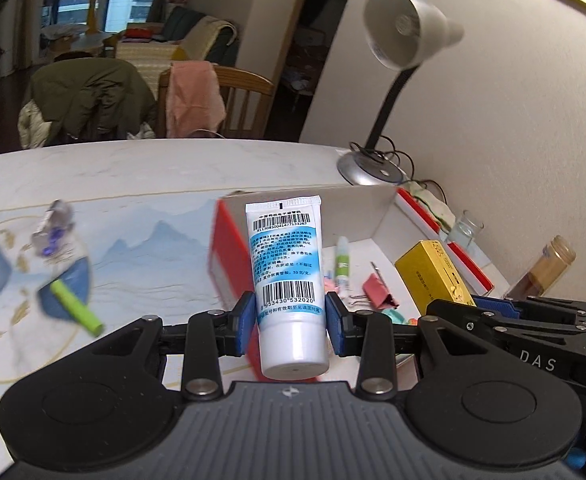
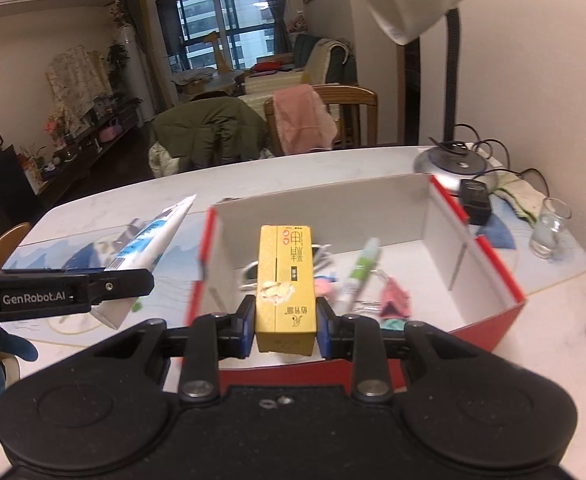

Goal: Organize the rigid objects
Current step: 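Carry the toothpaste tube and yellow box with both tools into the shoebox, then open the right tool to drop the yellow box while the left tool releases the toothpaste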

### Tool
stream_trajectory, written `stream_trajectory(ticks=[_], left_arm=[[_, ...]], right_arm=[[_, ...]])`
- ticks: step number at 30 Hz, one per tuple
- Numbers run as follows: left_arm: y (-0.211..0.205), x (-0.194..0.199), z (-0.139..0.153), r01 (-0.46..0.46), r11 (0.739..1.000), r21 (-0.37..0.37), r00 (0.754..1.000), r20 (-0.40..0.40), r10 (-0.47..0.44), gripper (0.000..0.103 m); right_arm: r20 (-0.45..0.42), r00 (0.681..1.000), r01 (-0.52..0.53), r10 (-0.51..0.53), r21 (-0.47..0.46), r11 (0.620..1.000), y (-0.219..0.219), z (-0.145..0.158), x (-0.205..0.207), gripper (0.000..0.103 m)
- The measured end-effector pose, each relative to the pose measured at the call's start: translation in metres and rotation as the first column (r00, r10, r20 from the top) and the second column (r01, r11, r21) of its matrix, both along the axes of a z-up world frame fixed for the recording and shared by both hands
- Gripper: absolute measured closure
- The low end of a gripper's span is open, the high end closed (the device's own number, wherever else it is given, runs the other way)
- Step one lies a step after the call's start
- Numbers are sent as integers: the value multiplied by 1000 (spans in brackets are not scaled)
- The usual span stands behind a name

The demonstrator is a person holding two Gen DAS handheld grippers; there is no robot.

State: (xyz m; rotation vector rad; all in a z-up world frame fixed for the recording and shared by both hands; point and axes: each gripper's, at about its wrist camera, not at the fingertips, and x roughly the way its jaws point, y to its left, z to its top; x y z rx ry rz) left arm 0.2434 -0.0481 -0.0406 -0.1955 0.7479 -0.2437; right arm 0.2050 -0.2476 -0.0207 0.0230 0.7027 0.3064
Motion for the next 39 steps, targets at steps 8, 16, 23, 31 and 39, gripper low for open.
stream_trajectory(ticks=[8, 16, 23, 31, 39], left_arm=[[-49, 38, -9, 55, 996, 65, 998, -16, -54, 67], [-83, 71, -25, 86, 988, 125, 995, -60, -79, 67], [-101, 96, -41, 114, 980, 162, 989, -111, -97, 67], [-120, 121, -62, 146, 969, 199, 976, -190, -109, 67], [-133, 136, -76, 189, 960, 209, 955, -269, -129, 67]], right_arm=[[-12, 1000, 1, -2, -24, 1000, -33, -8, 24, 75], [-29, 1000, 7, -9, -57, 998, -56, -16, 50, 75], [-80, 996, 24, -34, -122, 992, -61, -35, 73, 75], [-154, 988, -4, -23, -177, 984, -58, -57, 98, 75], [-203, 979, -19, -24, -208, 978, -59, -71, 108, 75]])
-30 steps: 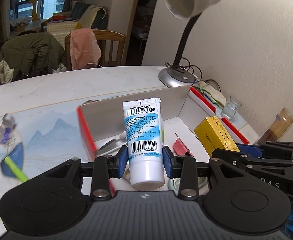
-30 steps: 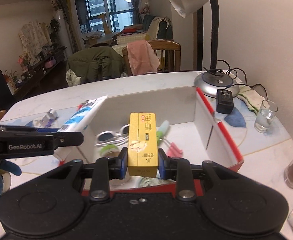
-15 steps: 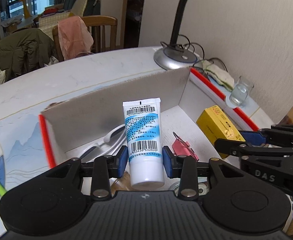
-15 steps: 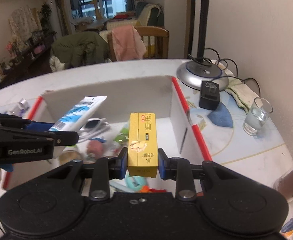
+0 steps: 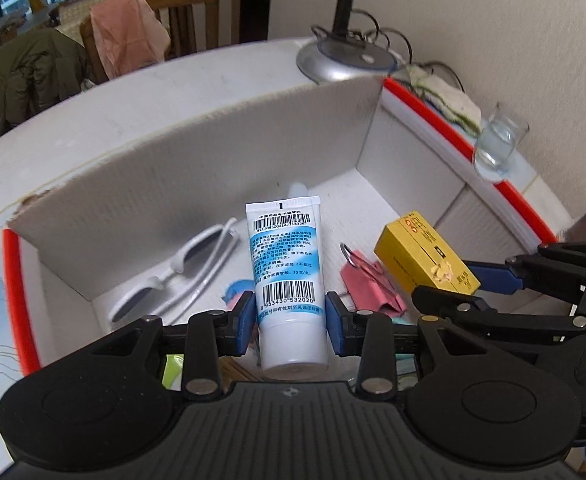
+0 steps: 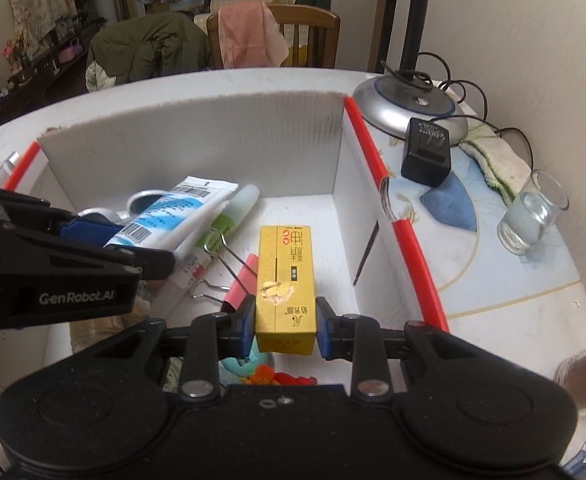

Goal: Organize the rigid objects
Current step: 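Open the right tool to drop the yellow box while the left tool releases the toothpaste, then withdraw both tools from the shoebox back toward the pill bottle and highlighter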

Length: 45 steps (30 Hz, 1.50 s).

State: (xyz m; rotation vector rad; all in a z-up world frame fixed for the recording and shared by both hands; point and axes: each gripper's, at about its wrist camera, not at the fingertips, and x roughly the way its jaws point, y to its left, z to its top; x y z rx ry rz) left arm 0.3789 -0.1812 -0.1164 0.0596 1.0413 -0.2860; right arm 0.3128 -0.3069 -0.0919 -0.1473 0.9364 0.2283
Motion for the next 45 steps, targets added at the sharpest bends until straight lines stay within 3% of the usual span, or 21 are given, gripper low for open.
stream_trajectory(ticks=[12, 21, 41, 45], left_arm=[[-1, 2, -2, 16, 1000, -11, 999, -44, -17, 66], [1, -6, 1, 20, 999, -31, 999, -36, -21, 64], [31, -58, 50, -26, 995, -97, 993, 115, 37, 53], [42, -74, 64, -49, 993, -111, 985, 160, 67, 41]], right_arm=[[-18, 1000, 6, -5, 17, 1000, -3, -1, 1, 71], [5, 1000, 0, 0, 55, 998, -6, 9, -10, 60], [100, 995, -30, 16, 142, 989, -6, 48, -51, 52], [129, 991, -42, 22, 156, 987, -1, 58, -61, 44]])
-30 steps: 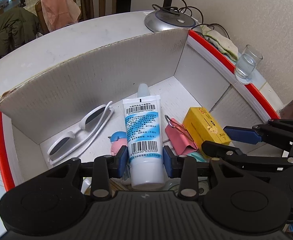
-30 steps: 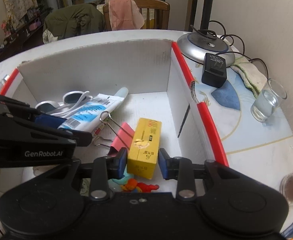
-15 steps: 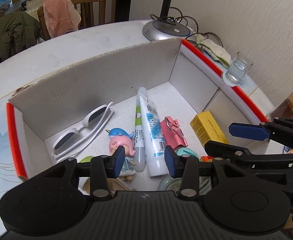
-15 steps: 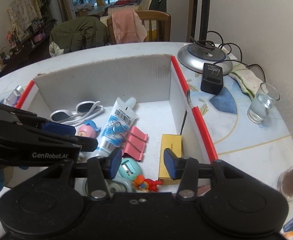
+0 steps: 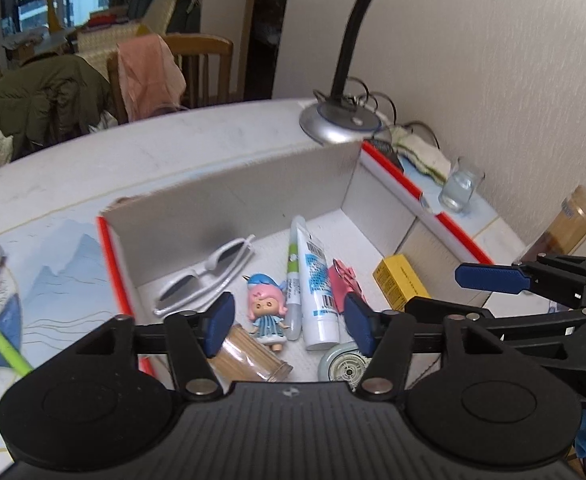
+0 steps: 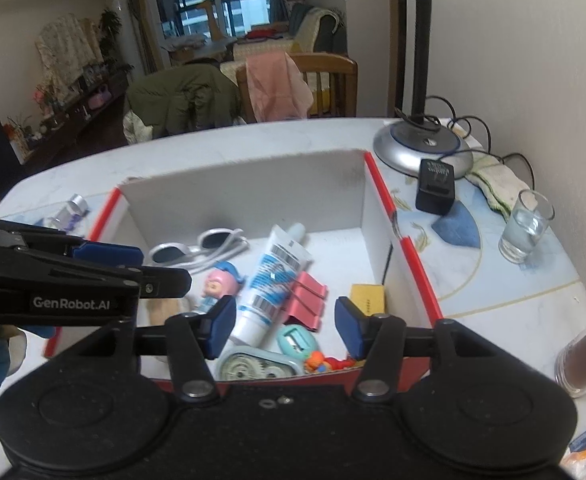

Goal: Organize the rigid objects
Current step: 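Withdraw both tools from the shoebox back toward the pill bottle and highlighter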

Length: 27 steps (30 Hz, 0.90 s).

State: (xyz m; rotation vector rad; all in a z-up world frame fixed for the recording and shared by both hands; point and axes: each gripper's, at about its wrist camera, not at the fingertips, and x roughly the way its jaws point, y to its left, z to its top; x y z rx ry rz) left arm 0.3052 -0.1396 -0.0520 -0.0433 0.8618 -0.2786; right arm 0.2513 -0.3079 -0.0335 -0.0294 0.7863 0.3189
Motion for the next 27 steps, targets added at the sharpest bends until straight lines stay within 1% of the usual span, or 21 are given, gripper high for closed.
stream_trajectory(ticks=[7, 9, 11, 13, 17, 19, 23, 24, 25, 27], left_arm=[[27, -28, 18, -24, 999, -30, 998, 50, 25, 41], [38, -37, 21, -49, 998, -37, 997, 63, 52, 41], [49, -47, 24, -63, 997, -34, 995, 76, 66, 38], [61, -56, 27, -74, 997, -37, 993, 91, 77, 32], [87, -70, 30, -99, 994, -44, 990, 99, 103, 30], [102, -75, 30, -113, 993, -43, 988, 100, 117, 23], [131, -85, 31, -125, 991, -53, 986, 101, 130, 23], [139, -87, 32, -131, 990, -53, 985, 104, 136, 22], [146, -89, 33, -137, 989, -52, 984, 106, 142, 19], [160, -93, 34, -137, 989, -56, 984, 109, 143, 18]], right_arm=[[46, 999, -11, 10, 20, 1000, 14, 17, -21, 38], [55, 998, -9, 8, 26, 1000, 20, 20, -26, 35], [66, 998, -8, 6, 33, 999, 26, 23, -31, 33], [71, 997, -9, 5, 46, 999, 34, 24, -35, 32], [96, 995, -34, 29, 53, 998, 56, 29, -47, 27], [106, 993, -49, 43, 57, 997, 68, 31, -52, 23], [121, 991, -71, 63, 69, 995, 93, 33, -60, 16], [124, 990, -79, 69, 73, 994, 99, 34, -62, 15], [126, 989, -85, 75, 76, 993, 105, 33, -64, 14], [131, 988, -94, 83, 80, 992, 118, 33, -67, 11]])
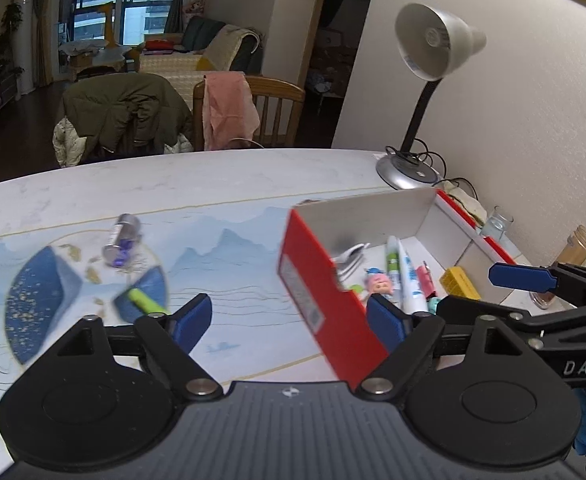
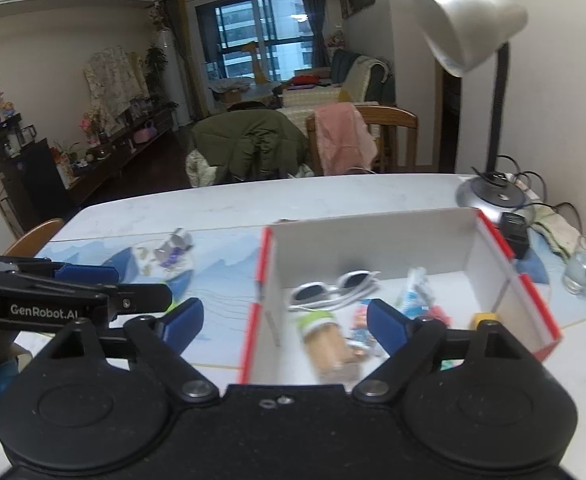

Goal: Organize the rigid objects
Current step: 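Withdraw both tools from the shoebox back toward the pill bottle and highlighter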

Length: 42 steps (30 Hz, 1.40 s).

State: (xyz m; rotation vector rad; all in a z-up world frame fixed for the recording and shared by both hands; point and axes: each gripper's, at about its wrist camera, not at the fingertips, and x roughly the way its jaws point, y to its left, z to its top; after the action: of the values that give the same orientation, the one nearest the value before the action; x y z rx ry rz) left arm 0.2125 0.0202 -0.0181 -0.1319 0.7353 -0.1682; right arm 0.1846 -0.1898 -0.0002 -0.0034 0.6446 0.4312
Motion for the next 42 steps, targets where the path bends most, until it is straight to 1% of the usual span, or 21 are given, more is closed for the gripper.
stream_trajectory(ticks=[5, 7, 9, 12, 14, 21, 26, 29, 36, 42], left_arm=[[33, -5, 1, -20, 1000, 0, 1000, 9, 20, 15], [47, -6, 0, -29, 1000, -1, 1000, 10, 29, 7], [60, -7, -1, -36, 999, -2, 999, 12, 36, 3], [78, -6, -3, -37, 999, 0, 999, 14, 37, 3], [88, -5, -5, -49, 999, 18, 999, 22, 48, 0], [121, 7, -17, -72, 996, 55, 997, 20, 71, 0], [141, 19, -28, -99, 993, 60, 995, 20, 98, 0], [149, 29, -33, -132, 988, 77, 991, 40, 129, 0], [159, 63, -45, -143, 985, 96, 989, 48, 138, 0], [162, 97, -58, -135, 983, 124, 991, 25, 133, 0]], right_arm=[[15, 999, -30, 29, 17, 999, 31, 2, -9, 5], [22, 999, -40, 39, 17, 999, 45, 3, -12, 3], [27, 998, -49, 48, 19, 999, 58, 4, -13, 2], [28, 998, -59, 59, 18, 998, 77, 3, -14, 1], [24, 998, -66, 65, 12, 998, 90, 1, -13, 1], [6, 997, -77, 77, -8, 997, 126, -7, -8, 1], [-12, 996, -85, 85, -30, 996, 146, -15, -1, 1], [-23, 995, -95, 94, -44, 995, 156, -21, 3, 1], [-56, 991, -127, 123, -87, 988, 175, -38, 19, 4], [-82, 987, -148, 138, -123, 981, 190, -53, 38, 7]])
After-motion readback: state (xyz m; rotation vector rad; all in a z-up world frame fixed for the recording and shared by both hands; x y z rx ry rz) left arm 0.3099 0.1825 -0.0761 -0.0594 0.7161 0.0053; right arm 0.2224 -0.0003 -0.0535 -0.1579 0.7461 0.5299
